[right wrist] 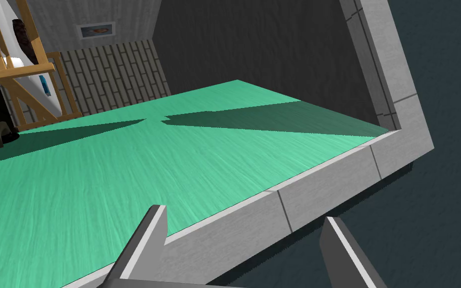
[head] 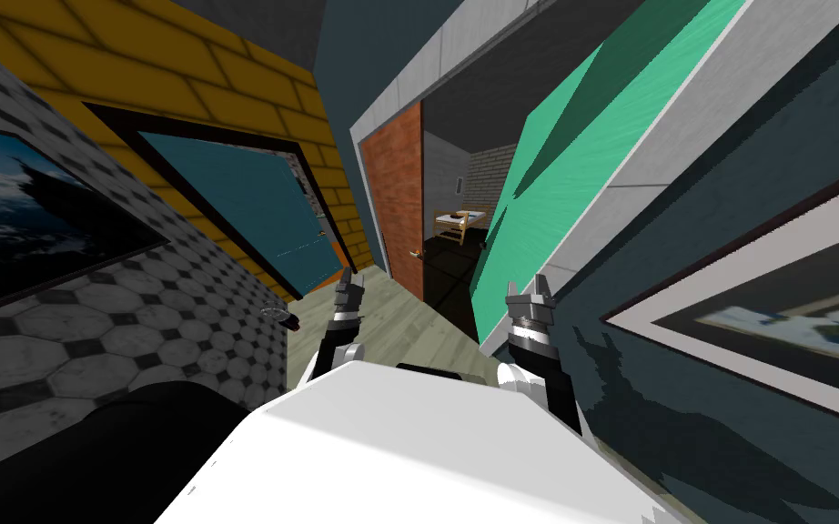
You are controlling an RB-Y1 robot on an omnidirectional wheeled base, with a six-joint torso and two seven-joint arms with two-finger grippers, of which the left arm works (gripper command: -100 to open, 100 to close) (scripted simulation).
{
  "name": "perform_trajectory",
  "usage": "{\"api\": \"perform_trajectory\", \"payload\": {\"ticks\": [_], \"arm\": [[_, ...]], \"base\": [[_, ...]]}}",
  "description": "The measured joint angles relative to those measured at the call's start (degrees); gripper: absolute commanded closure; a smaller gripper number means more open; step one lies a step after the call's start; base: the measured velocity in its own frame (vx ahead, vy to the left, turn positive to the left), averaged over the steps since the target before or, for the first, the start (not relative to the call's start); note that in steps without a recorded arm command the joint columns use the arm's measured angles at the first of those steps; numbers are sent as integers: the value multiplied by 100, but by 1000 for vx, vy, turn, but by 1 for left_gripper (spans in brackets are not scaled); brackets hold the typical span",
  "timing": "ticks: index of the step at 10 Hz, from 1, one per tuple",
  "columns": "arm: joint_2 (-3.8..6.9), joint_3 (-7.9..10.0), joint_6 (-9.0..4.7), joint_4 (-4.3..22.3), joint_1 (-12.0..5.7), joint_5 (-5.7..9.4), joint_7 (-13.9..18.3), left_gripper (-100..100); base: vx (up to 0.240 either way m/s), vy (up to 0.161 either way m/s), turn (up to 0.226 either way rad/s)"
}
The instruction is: Push the door open
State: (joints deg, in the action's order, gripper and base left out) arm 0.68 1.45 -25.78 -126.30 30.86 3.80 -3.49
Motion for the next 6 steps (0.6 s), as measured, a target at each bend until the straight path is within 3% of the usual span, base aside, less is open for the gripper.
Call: {"api": "perform_trajectory", "payload": {"ticks": [6], "arm": [[89, 91, 507, 435, -187, 616, 227, -100]], "base": [[86, 27, -7]]}}
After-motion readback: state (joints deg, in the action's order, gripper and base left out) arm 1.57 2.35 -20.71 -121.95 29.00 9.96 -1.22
